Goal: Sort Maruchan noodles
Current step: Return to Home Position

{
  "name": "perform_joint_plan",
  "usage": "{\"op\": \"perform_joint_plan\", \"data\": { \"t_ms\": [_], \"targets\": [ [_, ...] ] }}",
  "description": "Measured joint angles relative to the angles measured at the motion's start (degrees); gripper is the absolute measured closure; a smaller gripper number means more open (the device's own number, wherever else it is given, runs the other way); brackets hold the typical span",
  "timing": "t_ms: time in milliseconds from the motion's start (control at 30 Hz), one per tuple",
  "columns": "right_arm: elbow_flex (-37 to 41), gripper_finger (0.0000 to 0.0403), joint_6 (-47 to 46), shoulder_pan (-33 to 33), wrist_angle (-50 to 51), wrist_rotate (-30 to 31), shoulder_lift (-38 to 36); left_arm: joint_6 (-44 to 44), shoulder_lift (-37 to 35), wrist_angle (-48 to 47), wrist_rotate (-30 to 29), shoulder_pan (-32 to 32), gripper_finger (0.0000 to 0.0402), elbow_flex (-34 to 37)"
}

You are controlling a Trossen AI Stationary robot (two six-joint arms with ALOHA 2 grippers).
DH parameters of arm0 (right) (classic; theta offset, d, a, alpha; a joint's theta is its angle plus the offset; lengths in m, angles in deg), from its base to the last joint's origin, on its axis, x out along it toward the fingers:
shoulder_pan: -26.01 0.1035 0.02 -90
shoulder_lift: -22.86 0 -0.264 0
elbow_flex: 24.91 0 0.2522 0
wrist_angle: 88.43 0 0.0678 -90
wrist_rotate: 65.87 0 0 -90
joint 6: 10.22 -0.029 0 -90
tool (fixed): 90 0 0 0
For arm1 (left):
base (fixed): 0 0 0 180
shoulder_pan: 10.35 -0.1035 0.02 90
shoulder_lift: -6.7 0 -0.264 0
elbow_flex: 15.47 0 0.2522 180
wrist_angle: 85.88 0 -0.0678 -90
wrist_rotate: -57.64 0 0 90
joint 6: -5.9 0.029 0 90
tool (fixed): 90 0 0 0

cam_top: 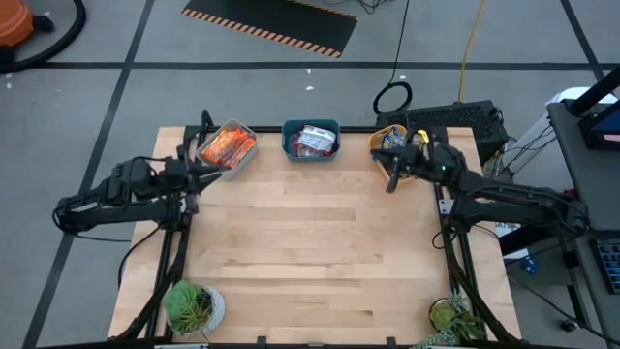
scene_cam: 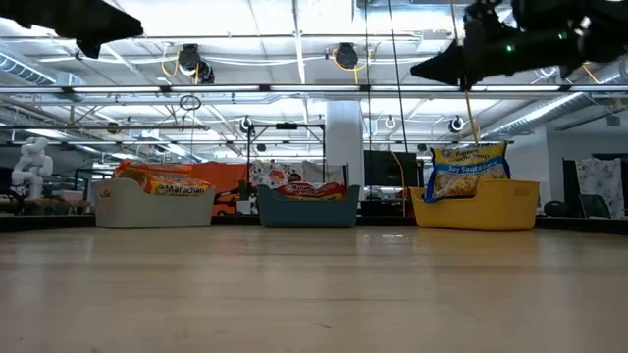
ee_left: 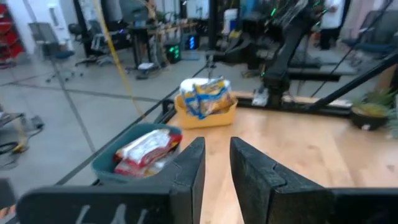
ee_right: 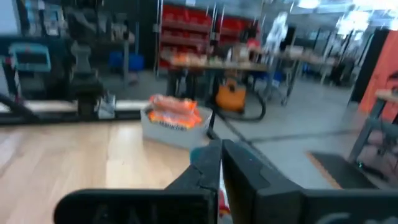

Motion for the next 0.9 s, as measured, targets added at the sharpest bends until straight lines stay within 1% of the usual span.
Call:
{"op": "perform_joint_plan", "data": {
  "t_ms": [67,167,233,367,500,600,767,800,900],
  "targets": [
    [4.15,0.0395,-0.36,0.01,-7.43,0.17,-0.02,-0.83,-0.4,1.99,1.33,0.0,0.0323,0.85],
    [9.04,0.0401,-0.37,0.28,-13.95,-0.08,-0.02,-3.61,-0.54,5.9,1.96,0.0,0.0323,3.88],
    [11.16,0.0401,-0.38,0.93,-15.68,-0.14,-0.02,-5.18,-0.53,11.1,1.97,0.0,0.0323,7.17],
    [13.25,0.0399,-0.62,3.0,-17.08,-0.57,-0.06,-5.05,-0.52,21.43,1.96,0.0,0.0323,14.97],
    [13.97,0.0399,-0.63,5.43,-17.11,-1.43,-0.1,-5.53,-0.5,28.2,2.62,0.0,0.0323,20.99],
    [14.62,0.0399,-0.62,6.87,-17.08,-1.43,-0.1,-5.49,-0.49,29.74,2.97,0.0,0.0323,23.97],
    [16.87,0.0399,-0.73,7.33,-18.12,-1.06,-0.26,-6.37,-0.49,30.03,3.32,0.0,0.0323,26.6],
    [17.66,0.0399,-0.87,7.33,-18.57,-0.67,-0.29,-6.83,-0.49,30.07,3.37,0.0,0.0323,26.79],
    [20.34,0.0399,-2.11,7.33,-20.29,3.17,-0.72,-7.22,-0.53,30.31,3.39,0.0,0.0323,27.6]
  ]
}}
